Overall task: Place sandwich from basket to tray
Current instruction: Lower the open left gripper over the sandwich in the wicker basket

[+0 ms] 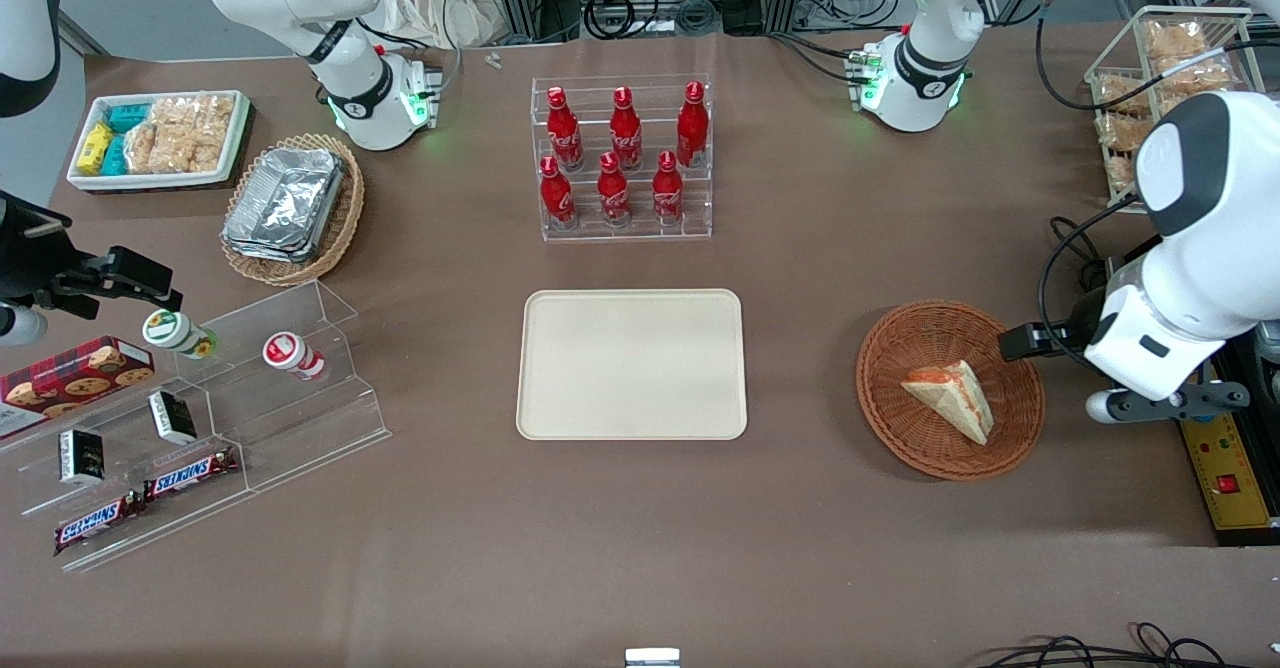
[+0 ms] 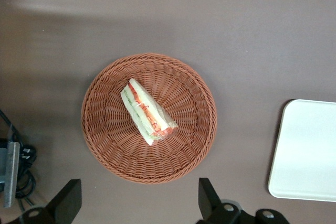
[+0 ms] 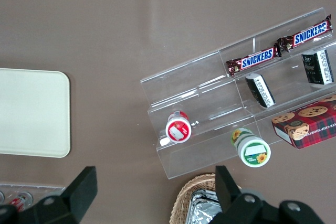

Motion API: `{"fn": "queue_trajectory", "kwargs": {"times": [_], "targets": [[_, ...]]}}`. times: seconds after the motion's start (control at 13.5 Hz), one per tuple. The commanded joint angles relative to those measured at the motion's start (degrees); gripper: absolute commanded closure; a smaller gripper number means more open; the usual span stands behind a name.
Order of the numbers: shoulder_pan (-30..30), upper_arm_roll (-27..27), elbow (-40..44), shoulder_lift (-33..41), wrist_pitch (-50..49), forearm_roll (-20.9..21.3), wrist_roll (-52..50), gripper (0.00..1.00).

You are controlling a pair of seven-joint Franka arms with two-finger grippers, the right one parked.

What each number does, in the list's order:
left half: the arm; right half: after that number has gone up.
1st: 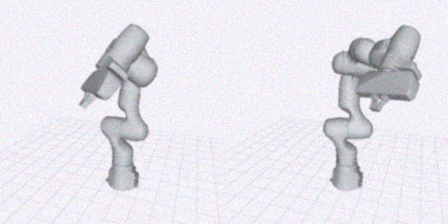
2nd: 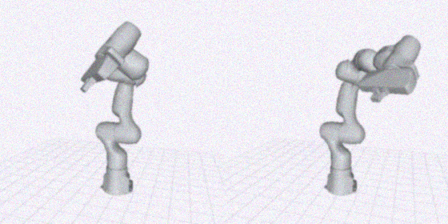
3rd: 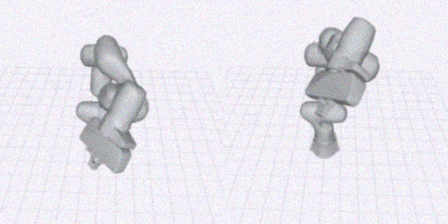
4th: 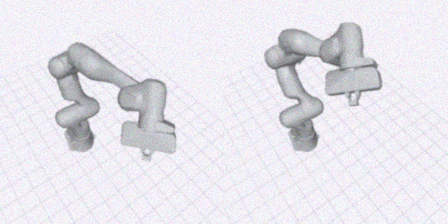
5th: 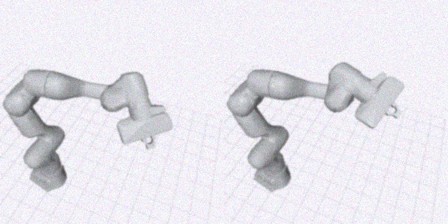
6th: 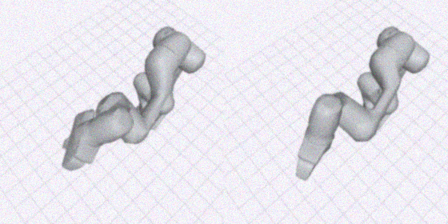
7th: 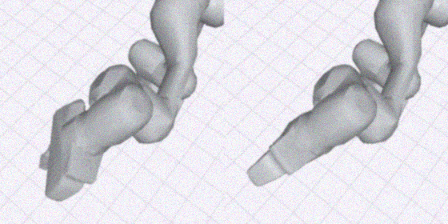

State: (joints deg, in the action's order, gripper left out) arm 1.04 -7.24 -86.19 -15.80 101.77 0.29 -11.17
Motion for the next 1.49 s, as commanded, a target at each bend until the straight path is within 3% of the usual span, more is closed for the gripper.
{"fn": "queue_trajectory", "kwargs": {"times": [0.0, 0.22, 0.37, 0.82, 1.41], "targets": [[0.0, -0.2, 1.6, -1.3, 1.0, -0.9, 0.6, 0.00], [0.1, -0.2, 1.2, -2.3, 1.3, -1.2, -1.6, 0.00], [0.6, -0.1, -0.8, -2.7, 4.3, -1.5, -9.1, 0.00], [1.6, -0.1, -17.2, -3.5, 27.6, -1.0, -31.8, 0.00], [0.9, -0.1, -21.6, -8.7, 34.8, -0.6, -38.8, 0.00]]}}
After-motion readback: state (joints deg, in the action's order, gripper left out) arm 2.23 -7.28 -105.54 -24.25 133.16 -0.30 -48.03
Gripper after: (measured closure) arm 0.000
